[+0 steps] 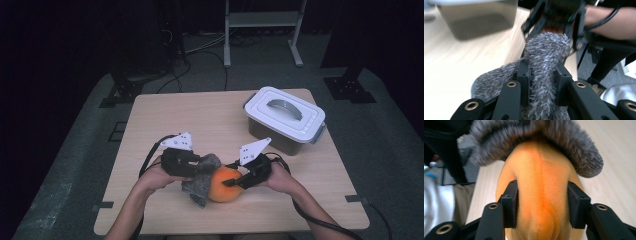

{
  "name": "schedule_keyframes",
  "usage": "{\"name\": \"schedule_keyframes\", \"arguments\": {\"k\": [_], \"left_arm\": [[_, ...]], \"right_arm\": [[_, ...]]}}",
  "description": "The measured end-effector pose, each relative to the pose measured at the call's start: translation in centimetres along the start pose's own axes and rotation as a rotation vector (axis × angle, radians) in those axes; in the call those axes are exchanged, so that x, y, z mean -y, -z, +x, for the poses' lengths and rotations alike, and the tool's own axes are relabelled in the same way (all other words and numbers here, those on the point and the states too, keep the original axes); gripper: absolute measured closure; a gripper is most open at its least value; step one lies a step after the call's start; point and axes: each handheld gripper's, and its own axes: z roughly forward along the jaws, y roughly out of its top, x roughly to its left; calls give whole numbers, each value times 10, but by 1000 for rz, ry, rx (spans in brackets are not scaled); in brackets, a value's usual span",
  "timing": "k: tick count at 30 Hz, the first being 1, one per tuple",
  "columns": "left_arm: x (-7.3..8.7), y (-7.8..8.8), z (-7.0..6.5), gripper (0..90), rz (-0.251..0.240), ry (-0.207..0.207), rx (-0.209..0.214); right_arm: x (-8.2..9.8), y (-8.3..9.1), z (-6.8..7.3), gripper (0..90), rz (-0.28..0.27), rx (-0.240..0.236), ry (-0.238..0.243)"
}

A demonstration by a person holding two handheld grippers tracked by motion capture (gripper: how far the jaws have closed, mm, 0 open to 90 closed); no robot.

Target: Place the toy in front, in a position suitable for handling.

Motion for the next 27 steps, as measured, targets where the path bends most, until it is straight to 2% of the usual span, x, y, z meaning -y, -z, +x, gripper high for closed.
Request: {"name": "schedule_keyframes", "arguments": {"k": [2, 5, 8, 12, 16, 18, 20, 21, 23, 27], "left_arm": [[5, -5, 2, 716, -25, 22, 22], [4, -9, 3, 715, -36, 24, 28], [0, -11, 4, 713, -25, 22, 21], [2, -21, 4, 713, 27, 14, 16], [1, -33, 4, 713, 18, 22, 41], [-2, -38, 2, 713, 23, 18, 41], [-6, -43, 1, 713, 28, 16, 40], [-7, -44, 1, 713, 29, 14, 41], [-9, -47, 1, 714, 30, 15, 40], [-11, -53, -2, 714, 24, 19, 46]], "right_arm": [[3, 3, -2, 490, 16, 2, 6], [11, 9, -3, 485, 26, -6, 10], [20, 18, -4, 480, 24, 4, -3], [38, 31, -6, 475, 13, 29, -39], [50, 39, -7, 453, 11, 45, -68], [52, 41, -7, 392, 25, 62, -87], [51, 44, -6, 313, 47, 78, -143], [50, 45, -4, 293, 62, 90, -154], [47, 50, 4, 269, 83, 128, -145], [42, 55, 16, 238, 92, 170, -145]]}}
